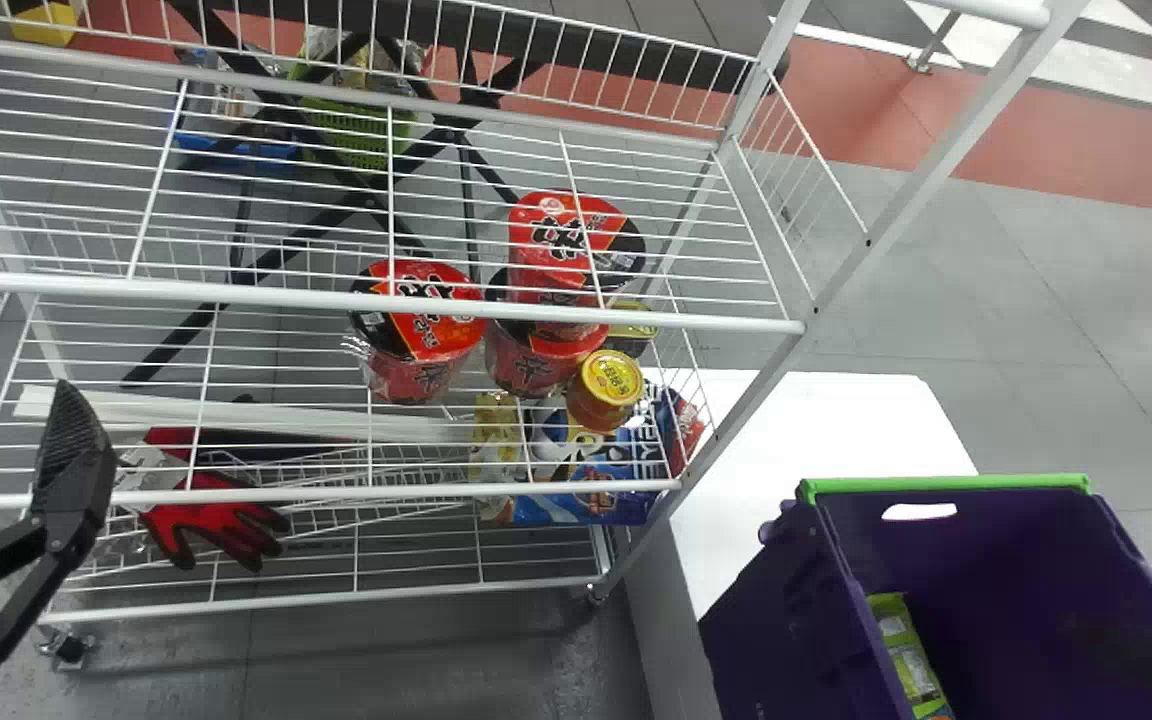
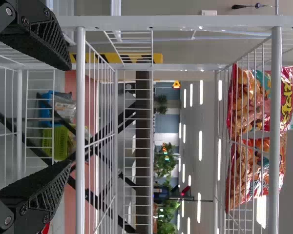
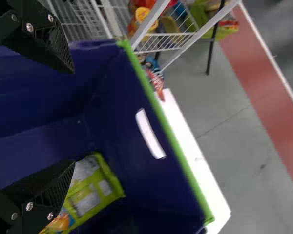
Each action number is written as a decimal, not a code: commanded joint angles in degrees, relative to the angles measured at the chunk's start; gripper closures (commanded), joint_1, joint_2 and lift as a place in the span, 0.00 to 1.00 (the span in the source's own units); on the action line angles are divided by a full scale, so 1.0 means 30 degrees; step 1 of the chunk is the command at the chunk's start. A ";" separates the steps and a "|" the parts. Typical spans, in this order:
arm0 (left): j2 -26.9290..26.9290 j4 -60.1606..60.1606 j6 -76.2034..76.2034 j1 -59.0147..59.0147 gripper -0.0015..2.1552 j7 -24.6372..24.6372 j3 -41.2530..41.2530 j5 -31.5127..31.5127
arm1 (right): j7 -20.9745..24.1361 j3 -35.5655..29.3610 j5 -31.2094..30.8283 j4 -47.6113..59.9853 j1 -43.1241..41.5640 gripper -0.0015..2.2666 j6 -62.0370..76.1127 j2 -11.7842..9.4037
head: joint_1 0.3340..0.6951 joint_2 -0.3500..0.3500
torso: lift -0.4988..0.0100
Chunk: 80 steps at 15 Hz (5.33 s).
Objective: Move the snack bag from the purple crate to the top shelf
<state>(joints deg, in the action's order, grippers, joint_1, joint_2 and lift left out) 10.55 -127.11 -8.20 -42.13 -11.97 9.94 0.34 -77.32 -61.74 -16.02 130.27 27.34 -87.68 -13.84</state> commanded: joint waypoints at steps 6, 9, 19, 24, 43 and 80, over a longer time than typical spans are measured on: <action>0.0000 0.0241 0.0845 0.0158 0.07 -0.0023 0.0027 0.0179 | -0.0334 0.3091 -0.4300 -0.8413 0.0322 0.13 0.5978 -0.2212 | 1.00 0.00 | 0.10; 0.0000 0.0417 0.1080 0.0246 0.07 0.0007 -0.0148 -0.0056 | -0.0334 0.4322 -0.5882 -1.1255 0.0322 0.13 0.8732 -0.2681 | 1.00 0.00 | 0.10; -0.0029 0.1267 0.1256 0.0920 0.07 0.0065 -0.0207 -0.0407 | -0.0334 0.8335 -0.7815 -1.8843 -0.0411 0.12 1.3712 -0.3706 | 1.00 0.00 | 0.10; -0.0029 0.1824 0.1138 0.1066 0.07 0.0094 -0.0588 -0.0729 | -0.0334 0.8101 -0.6819 -1.9634 0.0585 0.12 1.6115 -0.3032 | 1.00 0.00 | 0.10; -0.0205 0.3728 0.1138 0.2736 0.07 0.1266 -0.1144 -0.2136 | 0.2805 0.6050 -0.3948 -2.0483 0.1318 0.13 1.7169 -0.1333 | 1.00 0.00 | 0.10; -0.0263 0.3611 0.0845 0.2150 0.07 0.1676 -0.1584 -0.2517 | 0.3362 0.6226 -0.4036 -2.0337 0.1787 0.65 2.0509 -0.1011 | 1.00 0.00 | 0.17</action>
<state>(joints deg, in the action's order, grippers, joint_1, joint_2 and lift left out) 9.77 -116.29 -5.66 -35.68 -6.94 5.13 -7.27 -67.23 -42.96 -28.06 69.11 32.70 -26.15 -16.89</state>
